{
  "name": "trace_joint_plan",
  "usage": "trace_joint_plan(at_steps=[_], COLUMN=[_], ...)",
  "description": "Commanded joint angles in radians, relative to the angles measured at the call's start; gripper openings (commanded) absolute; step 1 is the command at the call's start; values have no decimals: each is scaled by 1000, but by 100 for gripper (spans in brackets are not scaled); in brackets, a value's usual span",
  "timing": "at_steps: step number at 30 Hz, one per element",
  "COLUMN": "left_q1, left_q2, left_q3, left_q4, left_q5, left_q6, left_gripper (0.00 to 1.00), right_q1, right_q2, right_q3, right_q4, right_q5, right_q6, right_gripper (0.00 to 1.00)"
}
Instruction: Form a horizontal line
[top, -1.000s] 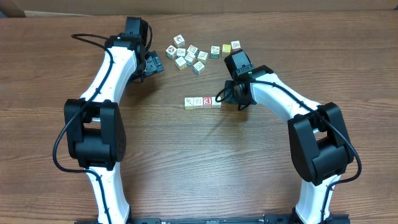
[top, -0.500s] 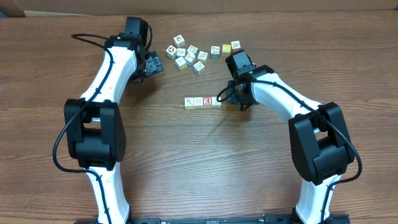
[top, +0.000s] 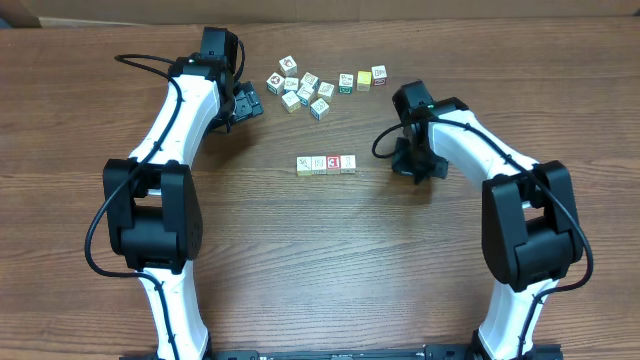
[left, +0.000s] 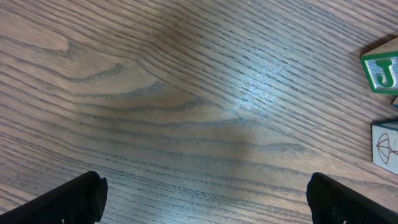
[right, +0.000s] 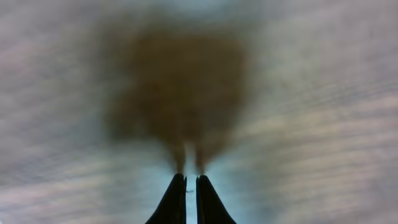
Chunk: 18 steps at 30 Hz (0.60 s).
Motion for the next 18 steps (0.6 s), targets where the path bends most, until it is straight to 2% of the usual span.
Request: trace_joint_plan(at_steps=[1, 7, 18], left_q1=[-13, -13, -13], left_q2=[2, 2, 2], left_q3=[20, 19, 19], left_q4=[-2, -2, -2], left_q5=[5, 5, 5], left_q6=[9, 9, 9], left_gripper=[100, 100, 100], right_q1=[2, 49, 264], right_q2=[-34, -34, -34], right_q3=[-3, -3, -3], right_q4=[-45, -107, -45], right_q5=[-77, -223, -335], right_q6=[0, 0, 52], right_gripper=[4, 4, 4])
